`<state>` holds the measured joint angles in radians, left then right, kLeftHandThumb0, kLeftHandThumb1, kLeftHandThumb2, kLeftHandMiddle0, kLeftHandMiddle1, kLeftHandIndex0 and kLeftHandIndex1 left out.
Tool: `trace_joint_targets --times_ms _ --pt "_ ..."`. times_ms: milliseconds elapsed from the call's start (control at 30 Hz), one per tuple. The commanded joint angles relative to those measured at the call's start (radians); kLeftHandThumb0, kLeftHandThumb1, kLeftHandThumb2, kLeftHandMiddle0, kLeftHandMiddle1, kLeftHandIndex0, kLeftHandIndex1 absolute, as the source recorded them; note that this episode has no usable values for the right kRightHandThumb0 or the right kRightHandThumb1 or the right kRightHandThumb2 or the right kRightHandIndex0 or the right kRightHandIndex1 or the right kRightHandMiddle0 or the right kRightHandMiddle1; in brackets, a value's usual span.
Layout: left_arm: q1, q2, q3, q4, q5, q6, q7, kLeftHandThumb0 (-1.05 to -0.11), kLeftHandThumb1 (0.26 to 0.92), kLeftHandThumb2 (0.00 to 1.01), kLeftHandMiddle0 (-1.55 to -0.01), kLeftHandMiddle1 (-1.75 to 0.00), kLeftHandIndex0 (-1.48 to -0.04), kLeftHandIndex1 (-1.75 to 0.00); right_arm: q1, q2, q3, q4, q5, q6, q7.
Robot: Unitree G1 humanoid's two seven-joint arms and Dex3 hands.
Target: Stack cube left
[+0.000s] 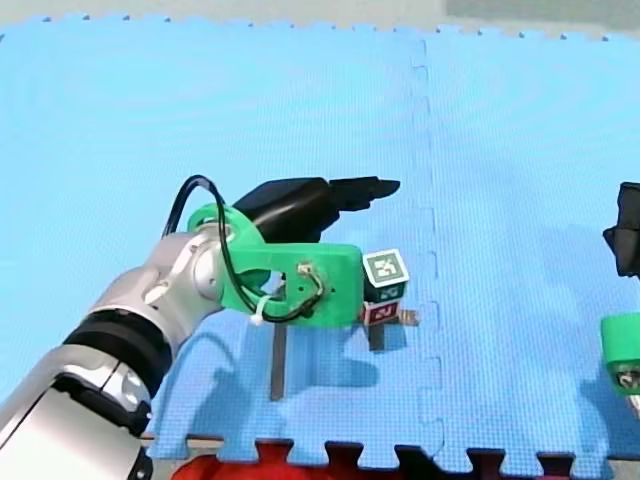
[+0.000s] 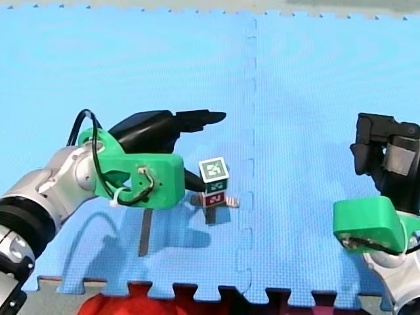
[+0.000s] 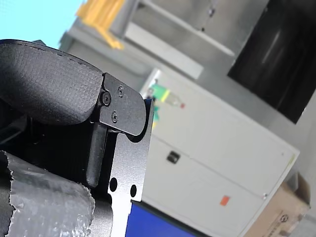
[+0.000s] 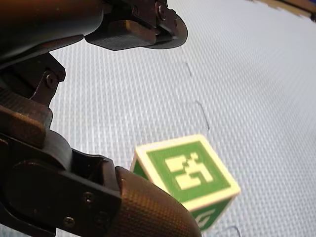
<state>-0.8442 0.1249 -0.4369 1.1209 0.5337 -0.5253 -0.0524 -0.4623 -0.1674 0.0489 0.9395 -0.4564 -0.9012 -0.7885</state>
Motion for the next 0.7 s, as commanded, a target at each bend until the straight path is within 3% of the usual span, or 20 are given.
trace_joint_targets --times_ms 0,67,200,300,467,667 --pt "0.004 0.032 0.011 -0.026 -0.008 -0.023 0.006 -1.048 0.858 0.01 -0.75 -1.75 -0.26 -0.01 0.0 -0.006 -0.002 0.006 0.005 -0.006 -0.003" --pt "0.018 0.061 0.026 -0.043 -0.022 -0.068 0.009 -1.048 0.889 0.02 -0.75 -1.75 -0.26 -0.01 0.001 -0.006 -0.003 0.009 0.008 -0.01 0.0" --pt "0.025 0.098 0.045 -0.046 -0.031 -0.114 0.039 -1.048 0.92 0.24 -0.72 -1.72 -0.27 -0.01 0.001 -0.007 -0.004 0.017 0.013 -0.016 0.006" --pt "0.029 0.12 0.054 -0.033 -0.025 -0.122 0.085 -1.048 0.921 0.38 -0.77 -1.54 -0.31 -0.02 0.001 -0.008 -0.006 0.022 0.02 -0.017 0.014" --pt "0.044 0.148 0.078 0.012 -0.04 -0.164 0.134 -1.048 0.921 0.42 -0.81 -1.54 -0.32 -0.01 0.003 -0.013 -0.007 0.027 0.026 -0.018 0.024" --pt "0.059 0.149 0.129 0.064 -0.078 -0.2 0.201 -1.048 0.921 0.46 -0.8 -1.74 -0.33 -0.01 0.003 -0.02 -0.009 0.047 0.03 -0.026 0.032"
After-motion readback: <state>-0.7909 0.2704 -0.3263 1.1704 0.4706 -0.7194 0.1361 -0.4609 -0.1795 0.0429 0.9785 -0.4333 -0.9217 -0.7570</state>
